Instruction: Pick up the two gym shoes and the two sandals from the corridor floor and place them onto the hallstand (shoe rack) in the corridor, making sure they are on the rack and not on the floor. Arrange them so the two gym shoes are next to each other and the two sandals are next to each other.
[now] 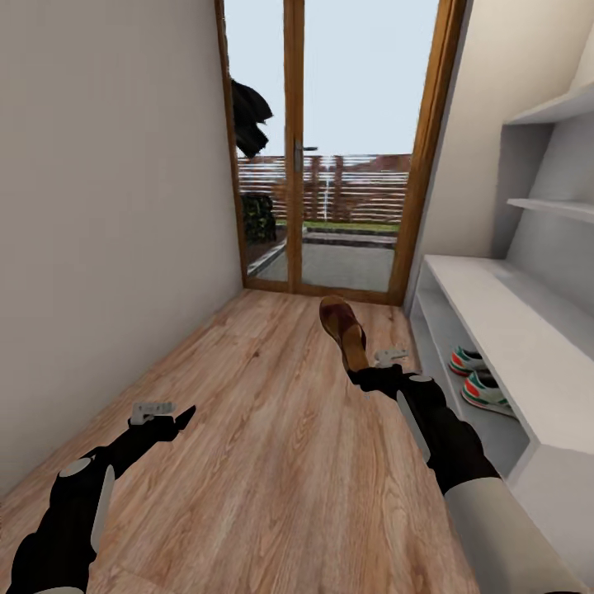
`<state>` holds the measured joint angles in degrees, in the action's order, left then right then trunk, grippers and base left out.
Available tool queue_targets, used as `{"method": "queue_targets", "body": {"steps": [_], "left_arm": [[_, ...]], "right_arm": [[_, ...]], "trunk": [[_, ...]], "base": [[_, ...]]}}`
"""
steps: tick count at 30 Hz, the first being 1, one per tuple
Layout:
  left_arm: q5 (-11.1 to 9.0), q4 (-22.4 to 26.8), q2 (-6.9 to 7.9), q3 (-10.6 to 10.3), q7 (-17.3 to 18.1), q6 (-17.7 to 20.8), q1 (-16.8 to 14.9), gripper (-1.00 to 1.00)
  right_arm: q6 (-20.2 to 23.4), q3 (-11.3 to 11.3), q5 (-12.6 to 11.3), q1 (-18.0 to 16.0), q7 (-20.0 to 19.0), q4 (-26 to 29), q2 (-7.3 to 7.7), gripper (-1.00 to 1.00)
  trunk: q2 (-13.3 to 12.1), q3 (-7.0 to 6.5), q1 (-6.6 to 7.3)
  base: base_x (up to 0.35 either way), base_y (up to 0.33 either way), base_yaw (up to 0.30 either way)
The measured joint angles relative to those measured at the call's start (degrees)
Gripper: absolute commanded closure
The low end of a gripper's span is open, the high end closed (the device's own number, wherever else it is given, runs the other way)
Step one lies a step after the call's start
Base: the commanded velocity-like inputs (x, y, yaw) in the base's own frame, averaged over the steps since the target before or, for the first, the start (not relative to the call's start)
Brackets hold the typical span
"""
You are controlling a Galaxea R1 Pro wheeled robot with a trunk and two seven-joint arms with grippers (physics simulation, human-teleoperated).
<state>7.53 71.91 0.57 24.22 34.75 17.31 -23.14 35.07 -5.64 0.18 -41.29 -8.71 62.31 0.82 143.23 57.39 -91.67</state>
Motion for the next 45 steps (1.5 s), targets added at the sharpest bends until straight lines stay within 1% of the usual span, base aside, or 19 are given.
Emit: {"method": "queue_targets", "body": {"steps": [6,14,33,45], "left_arm": [[-0.01,0.00,0.00,0.00,-0.02,0.00,0.00,-1.00],[0.00,0.00,0.00,0.00,-0.01,0.01,0.00,-1.00],[0.00,0.01,0.00,0.00,0.03,0.01,0.00,-1.00],[0.00,0.01,-0.44,0.00,0.00,0.01,0.00,-1.00]], "right_arm": [[0.00,0.00,0.00,0.00,-0.04,0.00,0.00,1.00],[-0.01,0.00,0.01,0.00,-0.01,0.00,0.00,1.00],[-0.01,0.00,0.02,0.00,-0.01,0.00,0.00,1.00],[-0.01,0.00,0.02,0.01,0.00,-0.07,0.00,1.00]], "trunk": [[0.00,-0.28,-0.01],[0.00,-0.67,-0.03],[0.00,-1.65,-0.04],[0.00,-2.28,-0.04]], "base": [[0.268,-0.091,0.246],[0.125,-0.072,0.249],[0.007,-0.002,0.249],[0.000,0.000,0.249]]}}
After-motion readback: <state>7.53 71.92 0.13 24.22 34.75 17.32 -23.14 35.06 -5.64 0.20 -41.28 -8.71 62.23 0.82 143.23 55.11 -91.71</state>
